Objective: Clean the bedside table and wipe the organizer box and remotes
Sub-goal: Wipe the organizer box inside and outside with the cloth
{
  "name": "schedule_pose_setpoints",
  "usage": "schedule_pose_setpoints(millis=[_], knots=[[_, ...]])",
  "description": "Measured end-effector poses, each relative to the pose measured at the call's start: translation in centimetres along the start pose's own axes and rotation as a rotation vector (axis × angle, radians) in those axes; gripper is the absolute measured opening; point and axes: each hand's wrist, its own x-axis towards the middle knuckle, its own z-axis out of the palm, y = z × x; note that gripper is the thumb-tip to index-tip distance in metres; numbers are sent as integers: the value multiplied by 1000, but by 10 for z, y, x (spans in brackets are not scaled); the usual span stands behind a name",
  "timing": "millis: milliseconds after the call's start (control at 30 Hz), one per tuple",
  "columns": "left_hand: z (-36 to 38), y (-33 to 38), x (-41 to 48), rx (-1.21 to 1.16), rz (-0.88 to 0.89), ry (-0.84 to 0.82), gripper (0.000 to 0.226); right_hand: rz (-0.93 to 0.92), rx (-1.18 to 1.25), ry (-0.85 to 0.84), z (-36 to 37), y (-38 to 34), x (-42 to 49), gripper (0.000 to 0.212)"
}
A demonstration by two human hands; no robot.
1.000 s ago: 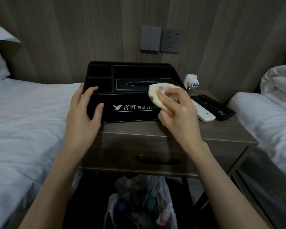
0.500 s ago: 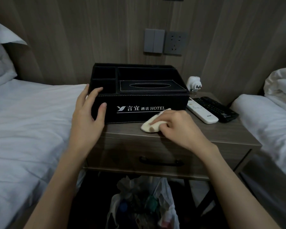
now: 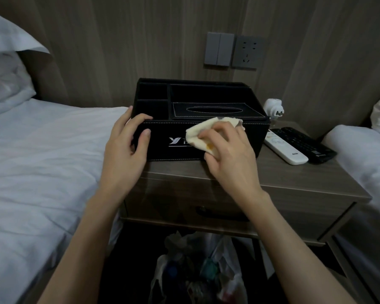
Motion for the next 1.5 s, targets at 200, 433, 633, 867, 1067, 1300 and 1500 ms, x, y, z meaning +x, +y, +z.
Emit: schedule_pose_setpoints(millis=[200, 433, 633, 867, 1067, 1300, 1500], knots=[[0, 1, 1, -21, -14, -13, 27, 57, -36, -103, 1, 1, -12, 27], [-2, 0, 1, 4, 2, -13, 27, 106, -13, -296, -8, -2, -10, 26], [-4, -1, 3, -22, -1, -21, 26, 208, 127, -158, -18, -19, -11, 20], [-11, 0, 6, -21, -16, -42, 28, -41, 161, 162, -6, -39, 13, 36], [-17, -1, 5, 4, -26, -86, 49, -28, 101, 145, 30, -39, 12, 33], [-16, -2, 5, -58, -30, -87, 53, 3, 36, 20, 34, -43, 3, 23], [-16, -2, 4, -64, -35, -81, 57, 30, 15, -234, 25, -42, -7, 30]])
